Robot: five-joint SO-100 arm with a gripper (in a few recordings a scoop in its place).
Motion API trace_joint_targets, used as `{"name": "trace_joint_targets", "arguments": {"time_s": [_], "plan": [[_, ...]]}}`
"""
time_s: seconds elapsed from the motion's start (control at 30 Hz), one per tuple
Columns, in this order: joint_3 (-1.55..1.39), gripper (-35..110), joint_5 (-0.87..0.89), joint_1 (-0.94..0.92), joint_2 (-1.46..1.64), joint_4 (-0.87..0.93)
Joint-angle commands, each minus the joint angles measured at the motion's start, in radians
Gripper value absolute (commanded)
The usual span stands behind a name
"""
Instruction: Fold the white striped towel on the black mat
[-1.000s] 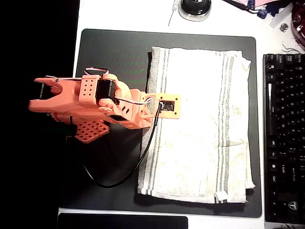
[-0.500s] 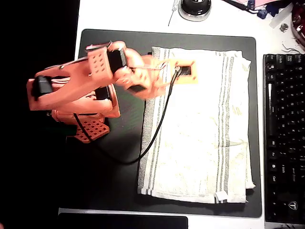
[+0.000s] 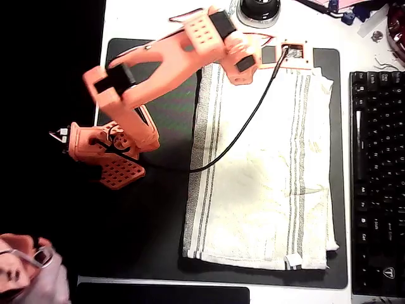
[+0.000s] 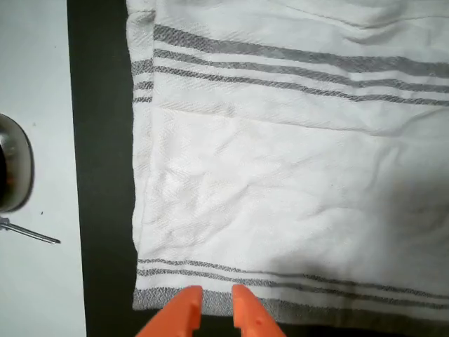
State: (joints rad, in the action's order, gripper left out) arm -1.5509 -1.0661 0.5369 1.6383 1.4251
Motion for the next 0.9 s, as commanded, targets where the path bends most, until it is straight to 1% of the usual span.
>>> {"name": "trace_joint_targets", "arguments": {"time_s": [0.0,0.13,0.3,0.87], "plan": [[0.140,10,0.009,0.025,-0.120,0.037],[0.287,12,0.008,0.029,-0.267,0.092],[0.347,15,0.020,0.077,-0.374,0.110],[0.675,18,0.081,0.118,-0.796,0.084]]}}
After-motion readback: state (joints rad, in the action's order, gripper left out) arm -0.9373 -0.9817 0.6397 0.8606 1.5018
